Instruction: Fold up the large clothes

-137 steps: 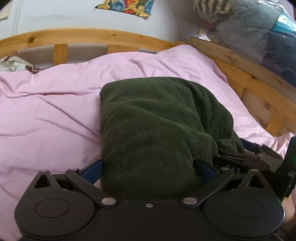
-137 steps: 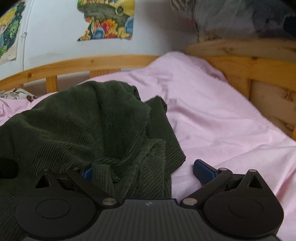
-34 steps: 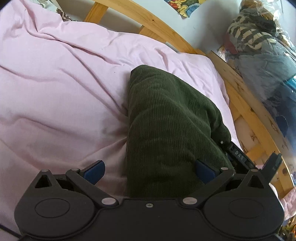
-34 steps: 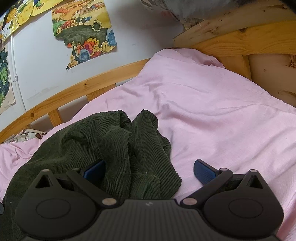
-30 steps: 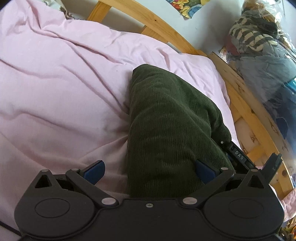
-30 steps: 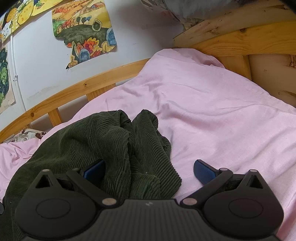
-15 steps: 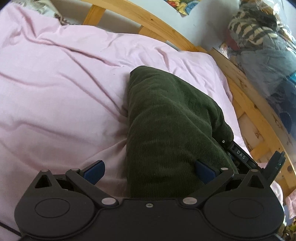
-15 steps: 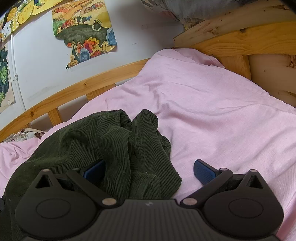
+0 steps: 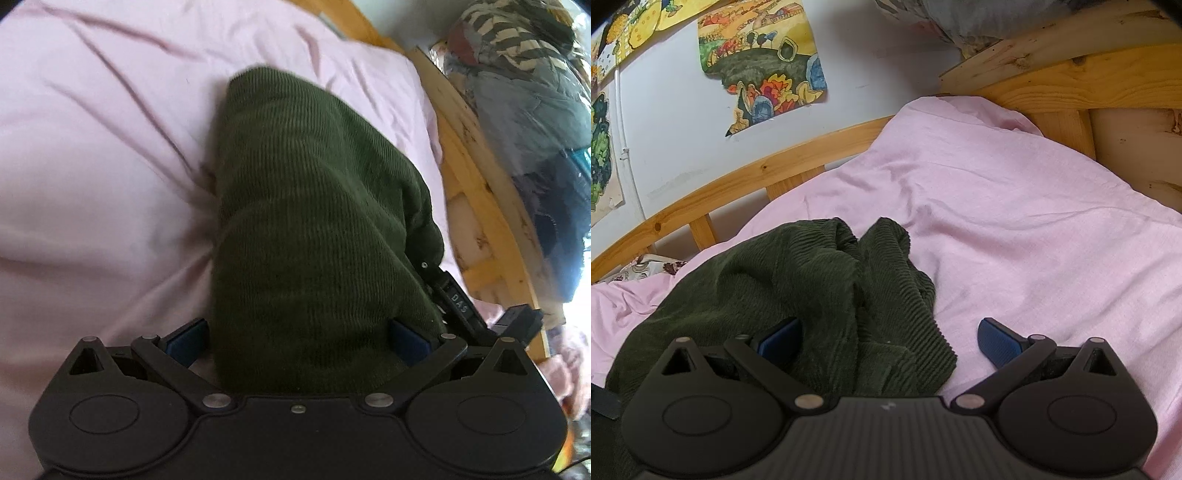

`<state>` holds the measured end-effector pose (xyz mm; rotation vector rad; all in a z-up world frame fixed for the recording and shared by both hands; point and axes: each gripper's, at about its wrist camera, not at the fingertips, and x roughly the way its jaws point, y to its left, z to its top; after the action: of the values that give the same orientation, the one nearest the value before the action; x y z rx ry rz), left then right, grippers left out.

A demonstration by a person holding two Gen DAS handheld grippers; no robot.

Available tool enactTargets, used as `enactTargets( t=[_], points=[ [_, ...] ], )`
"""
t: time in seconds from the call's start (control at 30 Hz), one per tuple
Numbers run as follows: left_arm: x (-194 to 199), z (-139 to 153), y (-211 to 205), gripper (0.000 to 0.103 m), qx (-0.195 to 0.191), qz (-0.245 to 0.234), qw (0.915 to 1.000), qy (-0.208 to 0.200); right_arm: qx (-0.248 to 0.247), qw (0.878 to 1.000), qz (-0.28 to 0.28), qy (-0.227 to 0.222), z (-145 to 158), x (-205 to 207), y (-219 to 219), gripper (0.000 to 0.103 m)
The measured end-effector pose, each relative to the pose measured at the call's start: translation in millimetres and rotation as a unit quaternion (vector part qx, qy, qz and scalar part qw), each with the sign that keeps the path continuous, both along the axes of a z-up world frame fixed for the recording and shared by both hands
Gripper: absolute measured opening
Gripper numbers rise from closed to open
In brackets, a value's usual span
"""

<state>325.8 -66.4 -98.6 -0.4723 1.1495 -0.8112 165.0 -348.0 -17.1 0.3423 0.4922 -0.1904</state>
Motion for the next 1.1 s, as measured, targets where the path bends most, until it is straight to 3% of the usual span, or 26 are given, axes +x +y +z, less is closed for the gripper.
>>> enactTargets(
  t=[0.1, 0.17, 0.2, 0.47, 0.6, 0.87, 1.1],
  points=[
    [7, -14, -4, 0.103, -0.025, -0.01, 0.9988, 0.04, -0.008, 1.0, 0.018, -0.008, 3, -1, 5, 0.101],
    [7, -16, -8, 0.103, -0.026, -0.016, 0.9985, 0.045, -0.013, 0.999, 0.035, -0.006, 5, 0, 11, 0.085],
    [7, -15, -10, 0.103, -0.023, -0.018, 0.9985, 0.046, -0.017, 0.999, 0.032, -0.005, 5, 0, 13, 0.083],
    [-1, 16, -45, 0.102, 0.072, -0.016, 0.9971, 0.021, 0.032, 0.999, 0.027, -0.018, 1, -8, 1, 0.056],
    [-9, 30, -53, 0.1, 0.094, -0.015, 0.9955, 0.0, 0.045, 0.998, 0.026, -0.031, 6, -15, 5, 0.041],
    [-19, 46, -49, 0.094, 0.09, -0.011, 0.9956, -0.025, 0.085, 0.991, 0.032, -0.095, 41, -28, 25, 0.033],
    [-7, 76, -6, 0.094, 0.065, 0.03, 0.9969, -0.032, 0.138, 0.979, 0.062, -0.137, 65, 38, 60, 0.032]
  ],
)
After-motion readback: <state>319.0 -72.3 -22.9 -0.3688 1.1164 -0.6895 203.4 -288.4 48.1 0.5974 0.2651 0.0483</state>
